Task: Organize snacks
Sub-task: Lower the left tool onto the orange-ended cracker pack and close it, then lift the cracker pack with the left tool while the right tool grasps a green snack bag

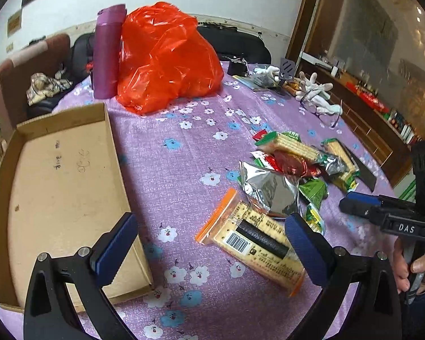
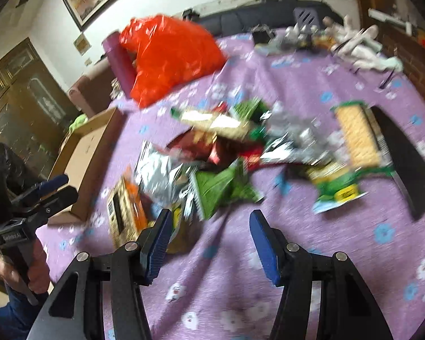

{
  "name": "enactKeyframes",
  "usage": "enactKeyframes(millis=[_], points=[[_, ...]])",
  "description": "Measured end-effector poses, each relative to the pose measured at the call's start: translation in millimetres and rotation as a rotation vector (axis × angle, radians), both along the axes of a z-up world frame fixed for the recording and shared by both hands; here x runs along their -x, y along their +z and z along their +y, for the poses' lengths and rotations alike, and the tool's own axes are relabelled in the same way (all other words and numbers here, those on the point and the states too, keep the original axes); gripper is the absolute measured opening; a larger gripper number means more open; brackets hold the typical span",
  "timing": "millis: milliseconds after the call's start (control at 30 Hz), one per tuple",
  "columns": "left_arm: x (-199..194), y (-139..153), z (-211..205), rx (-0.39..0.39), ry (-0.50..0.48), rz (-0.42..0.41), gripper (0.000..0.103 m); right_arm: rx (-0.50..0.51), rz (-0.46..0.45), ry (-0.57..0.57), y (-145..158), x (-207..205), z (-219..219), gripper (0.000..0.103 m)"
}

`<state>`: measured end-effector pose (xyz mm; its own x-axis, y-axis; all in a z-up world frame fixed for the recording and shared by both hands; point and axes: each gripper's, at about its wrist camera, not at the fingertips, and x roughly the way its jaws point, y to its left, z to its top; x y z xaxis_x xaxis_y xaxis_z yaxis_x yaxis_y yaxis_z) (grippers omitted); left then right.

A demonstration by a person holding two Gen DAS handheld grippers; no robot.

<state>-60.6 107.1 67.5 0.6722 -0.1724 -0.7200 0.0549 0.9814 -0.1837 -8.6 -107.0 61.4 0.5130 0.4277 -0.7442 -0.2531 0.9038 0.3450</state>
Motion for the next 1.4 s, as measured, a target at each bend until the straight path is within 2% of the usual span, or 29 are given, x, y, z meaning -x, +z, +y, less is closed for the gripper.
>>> enactKeyframes(millis=[167, 233, 333, 467, 533, 600, 633, 733, 833, 1000, 1100, 1167, 1267, 1333, 1367, 1400], points=[[-4, -11, 4, 0.18, -0.05, 0.113, 0.103, 0.001, -0.011, -0.037, 0, 1, -11, 0.062], [-3, -15, -2, 0.221, -0.057, 0.149, 0.103, -0.003, -0.014, -0.049, 1, 2, -16, 0.062], [-2, -21, -15, 0.243, -0.031, 0.188, 0.103, -0.002, -0.025, -0.075, 2, 2, -27, 0.061], [-8, -27, -35, 0.153, 0.017, 0.202, 0.103, -0.029, -0.031, -0.115, 4, 0, -42, 0.061], [-14, -33, -44, 0.128, 0.011, 0.217, 0.098, -0.036, -0.033, -0.122, 5, 1, -48, 0.061], [-19, -39, -50, 0.072, 0.023, 0.227, 0.083, -0.038, -0.032, -0.122, 6, 1, -51, 0.061], [-23, -42, -52, 0.058, 0.023, 0.234, 0.08, -0.04, -0.034, -0.118, 6, 2, -51, 0.061], [-34, -54, -52, 0.028, 0.024, 0.238, 0.077, -0.045, -0.038, -0.102, 6, 4, -48, 0.062], [-35, -54, -58, -0.036, -0.002, 0.217, 0.076, -0.046, -0.038, -0.08, 5, 5, -43, 0.062], [-19, -51, -56, -0.036, -0.096, 0.207, 0.061, -0.034, -0.021, -0.025, 0, 4, -22, 0.062], [-7, -50, -50, -0.026, -0.134, 0.206, 0.055, -0.021, -0.02, 0.037, -2, 7, -4, 0.062], [-1, -50, -47, -0.027, -0.15, 0.202, 0.055, -0.008, -0.024, 0.073, -2, 8, 7, 0.062], [2, -51, -51, -0.069, -0.145, 0.185, 0.055, 0.007, -0.011, 0.119, -5, 8, 24, 0.062], [2, -53, -58, -0.104, -0.147, 0.172, 0.06, 0.028, -0.002, 0.132, -9, 8, 33, 0.062], [2, -54, -63, -0.118, -0.156, 0.168, 0.066, 0.044, 0.002, 0.138, -11, 7, 36, 0.062], [3, -55, -65, -0.137, -0.158, 0.162, 0.067, 0.059, 0.006, 0.138, -14, 6, 39, 0.062]])
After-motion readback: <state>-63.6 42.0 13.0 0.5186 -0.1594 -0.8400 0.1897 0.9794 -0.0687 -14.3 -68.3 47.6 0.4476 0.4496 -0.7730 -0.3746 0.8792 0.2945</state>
